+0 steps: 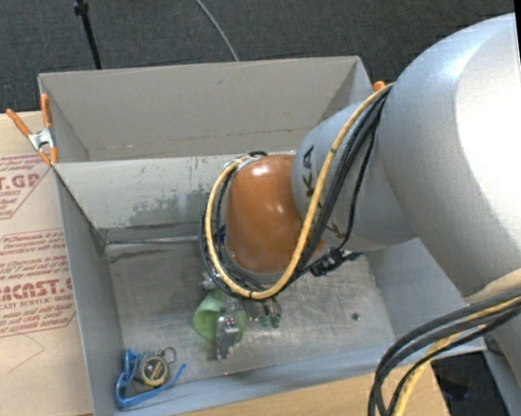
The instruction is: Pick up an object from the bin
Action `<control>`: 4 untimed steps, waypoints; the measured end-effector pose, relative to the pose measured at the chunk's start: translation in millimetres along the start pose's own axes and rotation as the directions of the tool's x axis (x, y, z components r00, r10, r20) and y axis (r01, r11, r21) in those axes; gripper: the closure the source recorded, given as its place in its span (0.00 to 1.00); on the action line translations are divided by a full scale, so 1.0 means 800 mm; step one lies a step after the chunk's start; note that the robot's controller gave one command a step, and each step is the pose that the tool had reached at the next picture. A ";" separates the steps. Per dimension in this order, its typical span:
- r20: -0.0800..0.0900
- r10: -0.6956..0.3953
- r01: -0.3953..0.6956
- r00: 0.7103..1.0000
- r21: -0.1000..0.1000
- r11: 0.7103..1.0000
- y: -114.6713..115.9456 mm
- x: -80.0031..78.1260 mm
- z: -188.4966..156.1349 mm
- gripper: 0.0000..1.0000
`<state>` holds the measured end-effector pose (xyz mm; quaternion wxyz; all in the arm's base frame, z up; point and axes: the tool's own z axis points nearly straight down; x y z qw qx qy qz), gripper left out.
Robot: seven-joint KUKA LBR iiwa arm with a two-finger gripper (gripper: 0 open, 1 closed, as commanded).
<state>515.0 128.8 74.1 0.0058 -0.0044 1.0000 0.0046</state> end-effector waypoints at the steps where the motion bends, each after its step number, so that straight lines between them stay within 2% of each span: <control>1: 0.005 0.173 -0.173 0.985 0.001 0.985 -0.034 0.020 -0.001 0.00; 2: -0.016 0.173 -0.173 0.985 0.006 0.985 -0.034 0.025 0.001 1.00; 3: -0.005 0.176 -0.176 0.984 0.007 0.984 -0.037 0.023 0.002 0.00; 4: -0.010 -0.106 0.106 0.994 0.009 0.994 -0.105 0.041 -0.059 0.00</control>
Offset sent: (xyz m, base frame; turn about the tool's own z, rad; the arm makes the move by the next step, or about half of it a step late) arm -0.0197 -0.0313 -0.0041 0.1775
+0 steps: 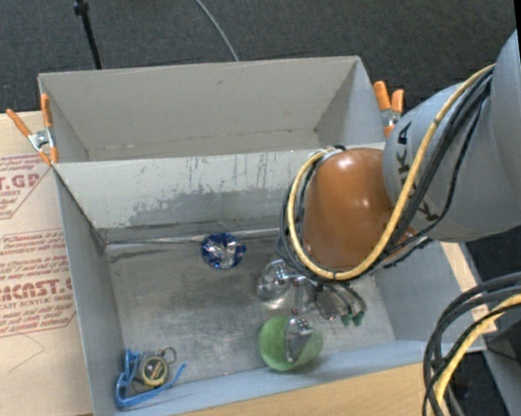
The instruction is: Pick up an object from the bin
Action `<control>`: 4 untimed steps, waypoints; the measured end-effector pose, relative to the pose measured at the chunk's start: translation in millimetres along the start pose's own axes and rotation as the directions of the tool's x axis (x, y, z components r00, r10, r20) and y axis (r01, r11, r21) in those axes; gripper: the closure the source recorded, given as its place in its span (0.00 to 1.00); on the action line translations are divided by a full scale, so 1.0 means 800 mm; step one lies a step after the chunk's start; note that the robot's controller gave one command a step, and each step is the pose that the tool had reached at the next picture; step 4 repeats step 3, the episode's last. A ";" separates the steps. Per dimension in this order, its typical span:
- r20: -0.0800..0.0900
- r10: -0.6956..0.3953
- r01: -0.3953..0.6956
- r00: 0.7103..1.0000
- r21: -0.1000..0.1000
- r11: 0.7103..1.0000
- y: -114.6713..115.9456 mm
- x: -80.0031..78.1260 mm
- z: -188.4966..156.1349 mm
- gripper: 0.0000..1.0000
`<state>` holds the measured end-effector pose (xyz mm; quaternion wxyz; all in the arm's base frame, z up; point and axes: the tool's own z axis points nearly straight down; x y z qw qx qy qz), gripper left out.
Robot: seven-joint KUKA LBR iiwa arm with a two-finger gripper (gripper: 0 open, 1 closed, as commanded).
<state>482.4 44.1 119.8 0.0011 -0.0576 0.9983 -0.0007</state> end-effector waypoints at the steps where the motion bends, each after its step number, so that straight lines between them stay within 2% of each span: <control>1: 0.011 0.009 -0.008 1.000 -0.004 1.000 -0.006 -0.021 0.042 0.00; 2: 0.002 0.012 -0.012 1.000 -0.003 1.000 -0.008 -0.020 0.043 1.00; 3: 0.006 -0.264 0.264 0.964 0.000 0.964 -0.018 -0.016 -0.135 1.00; 4: 0.006 -0.264 0.264 0.964 0.000 0.964 -0.018 -0.016 -0.135 1.00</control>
Offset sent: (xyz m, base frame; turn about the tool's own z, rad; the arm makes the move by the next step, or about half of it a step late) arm 0.0175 -0.0083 -0.0498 0.0128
